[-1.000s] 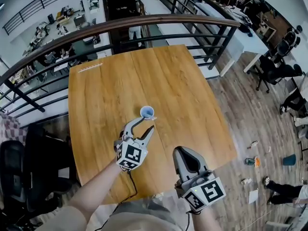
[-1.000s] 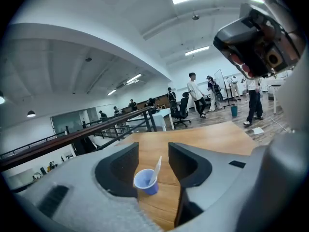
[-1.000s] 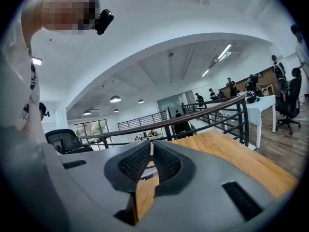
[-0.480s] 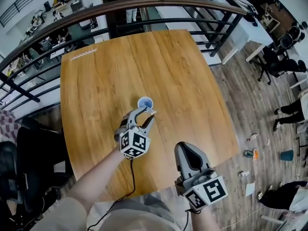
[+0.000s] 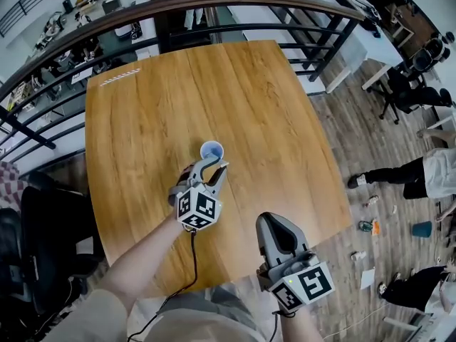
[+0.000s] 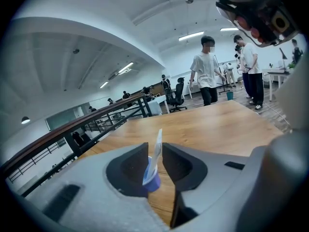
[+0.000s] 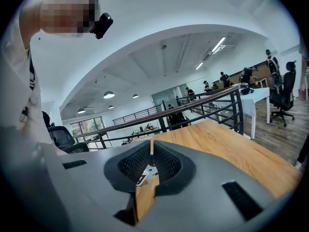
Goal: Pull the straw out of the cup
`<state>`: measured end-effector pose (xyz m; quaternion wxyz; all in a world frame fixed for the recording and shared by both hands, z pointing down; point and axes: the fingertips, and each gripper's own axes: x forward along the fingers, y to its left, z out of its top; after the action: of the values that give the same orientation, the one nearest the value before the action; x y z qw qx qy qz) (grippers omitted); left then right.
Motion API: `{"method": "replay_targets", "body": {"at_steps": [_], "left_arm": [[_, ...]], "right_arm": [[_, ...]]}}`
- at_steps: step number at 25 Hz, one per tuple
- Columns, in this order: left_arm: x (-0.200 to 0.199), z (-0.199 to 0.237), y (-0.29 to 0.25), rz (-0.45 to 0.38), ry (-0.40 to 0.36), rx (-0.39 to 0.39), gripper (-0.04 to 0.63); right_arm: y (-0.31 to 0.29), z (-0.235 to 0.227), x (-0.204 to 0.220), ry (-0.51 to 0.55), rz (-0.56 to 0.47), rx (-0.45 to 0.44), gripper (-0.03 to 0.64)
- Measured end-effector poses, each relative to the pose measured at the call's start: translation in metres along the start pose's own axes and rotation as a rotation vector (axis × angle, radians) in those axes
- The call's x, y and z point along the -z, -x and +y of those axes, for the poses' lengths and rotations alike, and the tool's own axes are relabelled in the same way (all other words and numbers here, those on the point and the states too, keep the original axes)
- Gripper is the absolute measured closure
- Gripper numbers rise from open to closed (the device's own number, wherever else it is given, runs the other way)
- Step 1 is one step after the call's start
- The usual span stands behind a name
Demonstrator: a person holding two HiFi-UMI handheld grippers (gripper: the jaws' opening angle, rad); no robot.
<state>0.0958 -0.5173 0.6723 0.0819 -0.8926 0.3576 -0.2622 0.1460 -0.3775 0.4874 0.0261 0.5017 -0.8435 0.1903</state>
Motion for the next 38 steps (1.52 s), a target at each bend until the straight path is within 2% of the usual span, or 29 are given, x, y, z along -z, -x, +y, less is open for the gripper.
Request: {"method": "replay_targets", "body": {"at_steps": [3,10,16,25,32,38], "left_arm": [[0.000,0.001,0.000,0.002,0.011,-0.018,0.543],[-0.014,0.010,0.011,-0.030,0.001,-0.051,0.548],[-0.041,0.023,0.041,-0.086,0.046,-0.079,0.549],[-0.102,0.030,0.114,-0.204,0.129,-0.085,0.551],[-0.169,0.036,0.177,-0.323,0.110,-0.088,0.551],[-0.209,0.027,0.231,-0.366,0.081,-0.090,0.551]], "right_arm": [[0.004,-0.002,0.001,-0.004,0.002,0.002,0.584],[0.011,-0.001,0.003,-0.005,0.006,0.001,0.584],[0.016,0.005,-0.004,0.004,0.000,-0.004,0.584],[0.041,0.018,-0.024,0.041,-0.035,-0.003,0.584],[0.068,0.031,-0.052,0.075,-0.094,-0.004,0.584],[0.094,0.040,-0.064,0.103,-0.127,-0.006,0.584]]}}
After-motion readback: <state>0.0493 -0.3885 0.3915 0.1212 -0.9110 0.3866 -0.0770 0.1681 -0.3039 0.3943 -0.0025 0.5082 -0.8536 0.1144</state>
